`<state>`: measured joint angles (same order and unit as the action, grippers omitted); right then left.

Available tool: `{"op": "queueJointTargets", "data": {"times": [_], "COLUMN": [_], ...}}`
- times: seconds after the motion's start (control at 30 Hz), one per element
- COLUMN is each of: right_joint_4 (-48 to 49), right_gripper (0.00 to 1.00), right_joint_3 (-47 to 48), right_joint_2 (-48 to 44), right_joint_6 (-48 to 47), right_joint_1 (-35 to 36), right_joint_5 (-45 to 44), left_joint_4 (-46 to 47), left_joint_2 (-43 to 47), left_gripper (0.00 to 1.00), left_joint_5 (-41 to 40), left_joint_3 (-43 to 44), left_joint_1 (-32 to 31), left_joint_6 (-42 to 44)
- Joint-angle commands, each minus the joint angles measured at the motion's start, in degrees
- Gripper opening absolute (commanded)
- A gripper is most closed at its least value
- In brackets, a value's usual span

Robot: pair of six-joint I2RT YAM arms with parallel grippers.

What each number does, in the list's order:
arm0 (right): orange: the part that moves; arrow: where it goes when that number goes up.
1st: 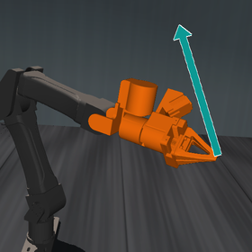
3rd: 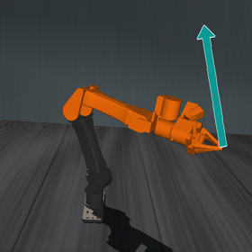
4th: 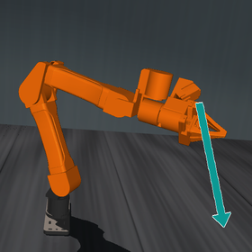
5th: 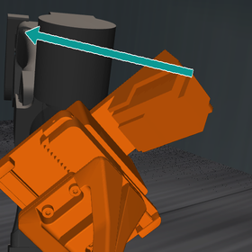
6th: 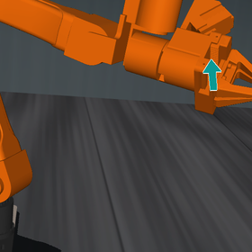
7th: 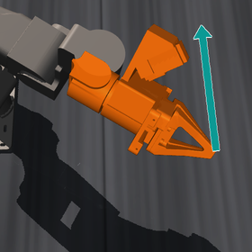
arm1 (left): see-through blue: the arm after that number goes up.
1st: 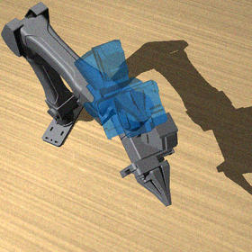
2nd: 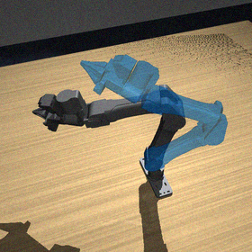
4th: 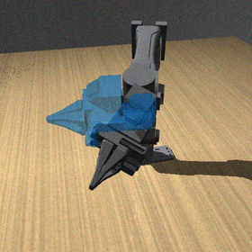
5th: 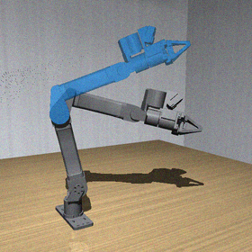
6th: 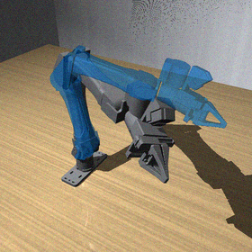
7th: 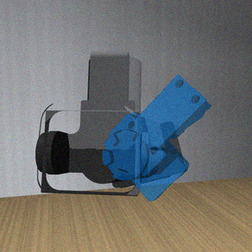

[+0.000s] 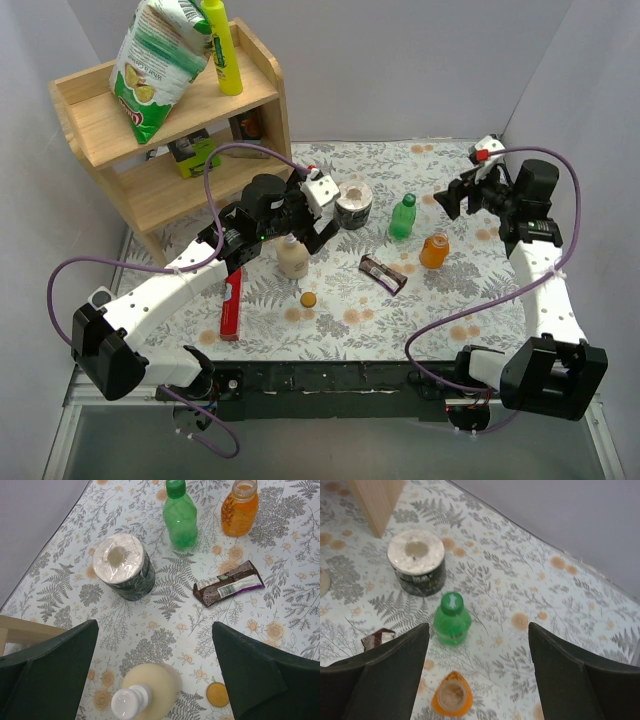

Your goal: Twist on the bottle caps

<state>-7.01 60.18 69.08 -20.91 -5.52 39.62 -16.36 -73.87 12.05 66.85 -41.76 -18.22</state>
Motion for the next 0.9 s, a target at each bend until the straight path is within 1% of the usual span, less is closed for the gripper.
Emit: {"op": "queueJointTargets", "data": {"times": [0.0, 0.17, 0.23, 0.43, 0.67, 0.77, 0.87], "right_joint_4": [-5.04, -2.76, -0.83, 1.47, 5.33, 6.39, 8.85], "right_gripper": [0.86, 0.88, 0.88, 0.86, 0.80, 0.76, 0.66], "right_joint_3": [-8.83, -15.35, -17.89, -18.79, -20.02, -20.63, -21.42], "right_joint_2": [-1.57, -2.54, -3.16, -1.06, 2.90, 3.95, 4.13], "right_joint_6": [-1.85, -8.26, -8.97, -9.85, -9.68, -9.42, -9.50], "right_joint_1": [-3.88, -3.97, -4.06, -3.97, -3.97, -4.06, -4.06], "right_joint_5": [-2.61, 1.95, 2.83, 2.74, 2.84, 2.84, 2.57], "left_joint_4": [2.65, 2.21, 1.95, 1.15, 0.28, 0.01, 0.01], "left_joint_2": [1.00, 1.09, 1.35, 1.71, -0.22, -1.01, -1.72], "left_gripper": [0.98, 0.98, 0.98, 0.98, 0.98, 0.98, 0.98], "left_joint_5": [0.78, 1.13, 0.60, 0.16, 0.86, 1.39, 2.53], "left_joint_3": [-0.23, -0.05, -0.05, -0.05, 2.14, 3.19, 3.72], "left_joint_1": [-0.17, -0.17, -0.17, -0.17, -0.17, -0.25, -0.52], "left_joint_6": [0.11, -0.06, 0.29, 0.90, 1.17, 1.25, 1.34]}}
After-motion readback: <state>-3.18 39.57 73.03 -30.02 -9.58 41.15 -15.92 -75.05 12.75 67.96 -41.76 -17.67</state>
